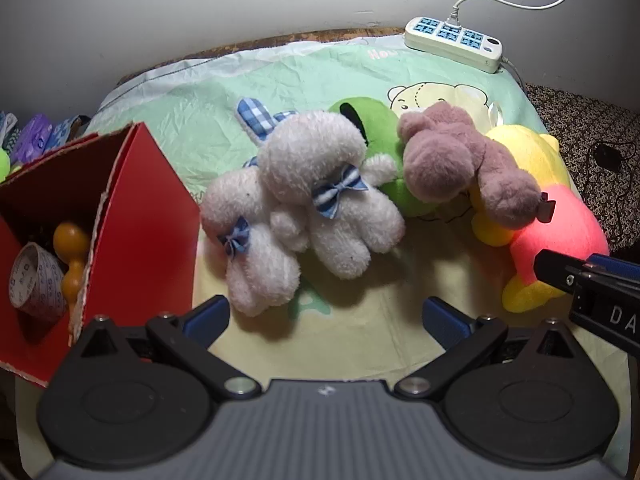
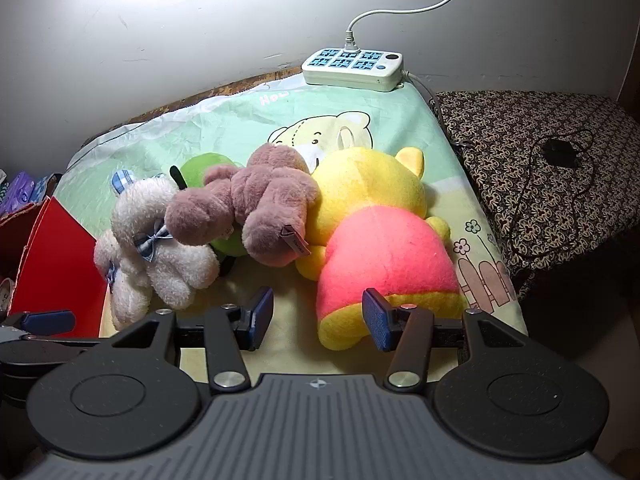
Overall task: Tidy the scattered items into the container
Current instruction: 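Move the right gripper toward the pinkish-brown teddy bear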
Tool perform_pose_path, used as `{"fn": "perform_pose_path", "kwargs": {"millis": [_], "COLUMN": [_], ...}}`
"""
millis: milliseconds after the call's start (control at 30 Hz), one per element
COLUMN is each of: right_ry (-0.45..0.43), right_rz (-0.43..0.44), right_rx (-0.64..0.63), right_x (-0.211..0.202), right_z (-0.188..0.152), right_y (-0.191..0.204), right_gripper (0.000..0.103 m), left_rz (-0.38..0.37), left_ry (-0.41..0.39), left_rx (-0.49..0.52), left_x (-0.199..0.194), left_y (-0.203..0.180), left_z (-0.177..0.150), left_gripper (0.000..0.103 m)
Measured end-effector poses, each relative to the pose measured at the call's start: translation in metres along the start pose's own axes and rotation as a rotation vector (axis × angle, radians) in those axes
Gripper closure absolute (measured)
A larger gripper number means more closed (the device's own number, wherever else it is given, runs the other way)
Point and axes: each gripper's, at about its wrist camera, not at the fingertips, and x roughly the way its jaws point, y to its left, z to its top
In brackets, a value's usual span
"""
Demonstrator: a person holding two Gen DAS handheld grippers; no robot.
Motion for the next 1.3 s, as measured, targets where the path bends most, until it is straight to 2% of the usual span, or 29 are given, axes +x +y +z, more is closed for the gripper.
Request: {"fn": "perform_pose_path", "kwargs": {"millis": [500, 900, 1067, 1300], "right_ry": [0.007, 0.003, -0.007, -0.021], "right_rz": [-0.017, -0.021, 0.028, 0.069], "right_rx": [-0.025, 0.004, 0.055, 0.136], "right_x": [-0.001, -0.001, -0.001, -0.002], "right_z": [-0.003, -0.001, 0.004, 0.017], "right_y": [0.004, -0.011, -0.034, -0.077], "right_gripper": [0.050, 0.050, 0.050, 0.051], "left_rz": [0.018, 0.003, -0.055, -0.221], "left_ry": [-0.015, -0.026, -0.042, -0.078], "left_rx": [0.004, 0.037, 0.078, 0.166], "left_x": [-0.006, -0.006, -0.007, -0.012], "left_y": [-0.001, -0.014, -0.027, -0.055], "left_z": [-0.002, 0.003, 0.003, 0.001], "left_gripper": [0.001, 0.001, 0.002, 0.006]}}
